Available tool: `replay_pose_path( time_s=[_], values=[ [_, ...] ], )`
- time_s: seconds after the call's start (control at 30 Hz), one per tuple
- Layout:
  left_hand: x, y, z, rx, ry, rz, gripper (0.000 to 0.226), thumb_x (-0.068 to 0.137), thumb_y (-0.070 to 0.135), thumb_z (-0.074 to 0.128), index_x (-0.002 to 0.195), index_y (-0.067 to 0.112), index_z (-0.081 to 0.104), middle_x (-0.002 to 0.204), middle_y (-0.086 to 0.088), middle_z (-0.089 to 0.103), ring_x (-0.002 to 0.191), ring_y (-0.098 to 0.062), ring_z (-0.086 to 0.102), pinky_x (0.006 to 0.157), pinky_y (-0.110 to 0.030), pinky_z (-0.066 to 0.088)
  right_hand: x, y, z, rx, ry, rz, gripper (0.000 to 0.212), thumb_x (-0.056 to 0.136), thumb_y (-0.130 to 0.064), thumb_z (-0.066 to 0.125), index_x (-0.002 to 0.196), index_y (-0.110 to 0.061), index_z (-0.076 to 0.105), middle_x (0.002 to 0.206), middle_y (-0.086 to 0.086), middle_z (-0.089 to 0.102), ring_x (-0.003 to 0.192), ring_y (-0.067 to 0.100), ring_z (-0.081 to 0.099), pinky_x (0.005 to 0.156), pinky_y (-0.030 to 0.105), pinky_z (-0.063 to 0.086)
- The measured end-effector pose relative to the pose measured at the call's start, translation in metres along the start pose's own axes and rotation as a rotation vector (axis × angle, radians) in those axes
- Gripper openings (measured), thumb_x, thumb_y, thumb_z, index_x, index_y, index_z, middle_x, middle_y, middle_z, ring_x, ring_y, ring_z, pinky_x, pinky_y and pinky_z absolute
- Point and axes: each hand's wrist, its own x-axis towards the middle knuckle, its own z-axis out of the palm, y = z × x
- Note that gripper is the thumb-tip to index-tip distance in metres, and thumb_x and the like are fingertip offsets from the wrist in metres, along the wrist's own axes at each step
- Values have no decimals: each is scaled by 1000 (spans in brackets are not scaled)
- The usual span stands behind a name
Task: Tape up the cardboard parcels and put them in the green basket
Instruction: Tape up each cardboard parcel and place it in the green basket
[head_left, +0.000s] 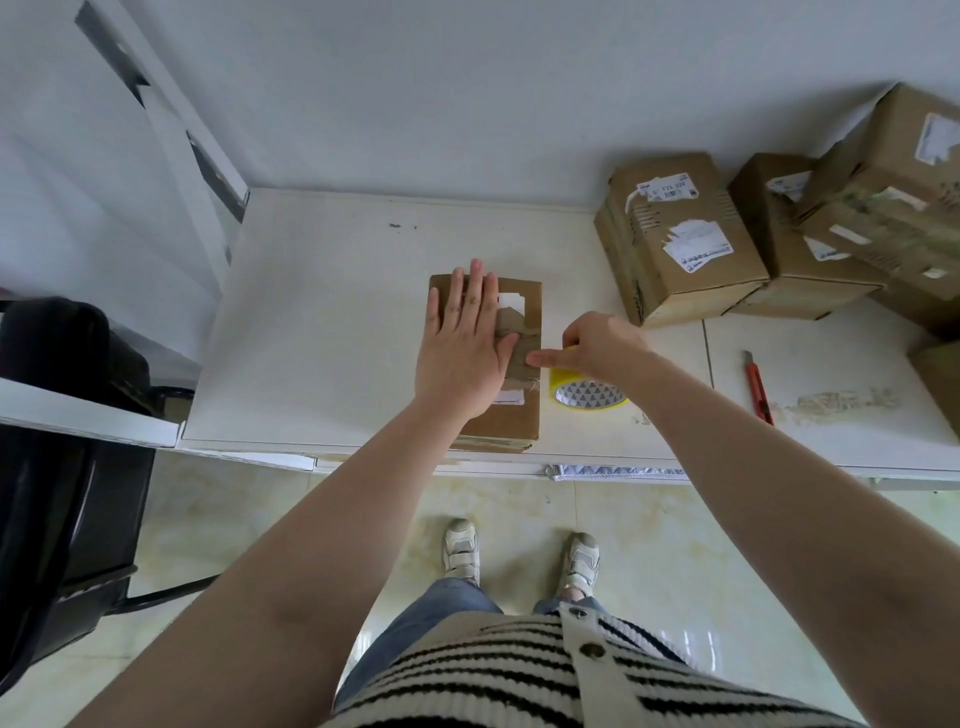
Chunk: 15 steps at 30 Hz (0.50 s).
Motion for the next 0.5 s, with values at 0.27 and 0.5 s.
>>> replay_pose_path(
  time_s=[0.27,0.5],
  values=[
    [1,0,-4,-37,-27,0,78,94,61,-5,155,13,-12,163,-9,-18,150,-27,-14,123,-46,-2,2,1,0,-20,22,-18,67,67,-83,57,54,-17,52,53,-3,51,53,14,52,51,25,34],
    [1,38,-5,-127,4,-72,75,99,58,10,156,12,-8,163,-10,-15,151,-26,-12,122,-48,-1,-3,31,-22,31,-9,-32,60,75,-73,61,57,-16,57,52,-1,51,53,16,51,52,26,35]
  ],
)
